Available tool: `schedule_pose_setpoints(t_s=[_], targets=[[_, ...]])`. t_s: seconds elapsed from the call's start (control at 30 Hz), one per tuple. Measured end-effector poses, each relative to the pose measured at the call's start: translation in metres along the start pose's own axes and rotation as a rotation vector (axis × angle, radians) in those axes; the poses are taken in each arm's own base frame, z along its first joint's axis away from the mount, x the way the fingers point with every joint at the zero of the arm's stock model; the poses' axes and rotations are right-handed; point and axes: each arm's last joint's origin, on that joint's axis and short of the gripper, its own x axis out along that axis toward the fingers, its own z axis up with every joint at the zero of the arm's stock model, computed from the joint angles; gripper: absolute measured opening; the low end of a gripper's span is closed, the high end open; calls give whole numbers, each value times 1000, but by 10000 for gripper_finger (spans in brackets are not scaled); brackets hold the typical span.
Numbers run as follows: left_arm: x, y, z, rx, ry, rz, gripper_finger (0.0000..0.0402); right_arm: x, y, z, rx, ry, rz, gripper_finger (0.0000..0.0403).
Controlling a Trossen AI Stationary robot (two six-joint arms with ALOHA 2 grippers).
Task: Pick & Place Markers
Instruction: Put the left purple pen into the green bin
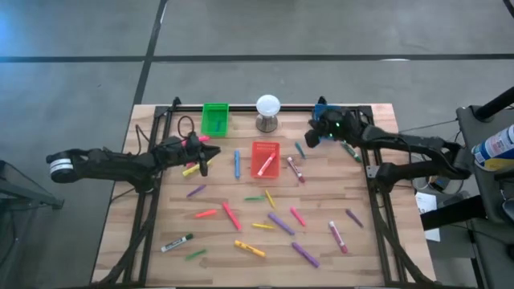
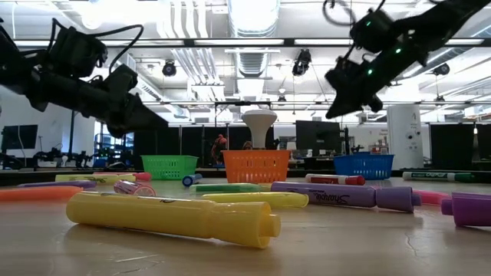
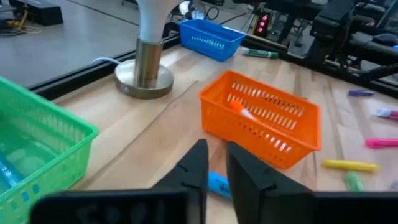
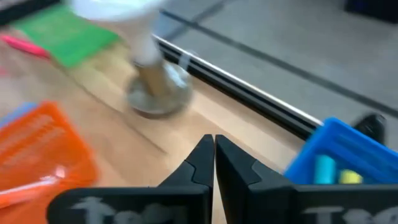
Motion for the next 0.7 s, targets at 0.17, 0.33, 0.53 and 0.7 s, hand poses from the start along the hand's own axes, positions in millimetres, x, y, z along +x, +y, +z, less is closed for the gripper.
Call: schedule_pose_setpoints(t_s=[0.17, 0.33, 0.53, 0.7], targets=[[4, -4, 5, 2, 36, -11, 104, -13, 12, -8, -13, -72, 81, 9], [8, -8, 12, 12, 53, -30, 116, -18, 20, -19, -35, -103, 139, 8], [9, -12, 16, 15, 57, -111, 117, -21, 33, -30, -105, -154, 220, 8], [9, -13, 18, 36, 43, -114, 117, -26, 43, -36, -146, -228, 294, 8]])
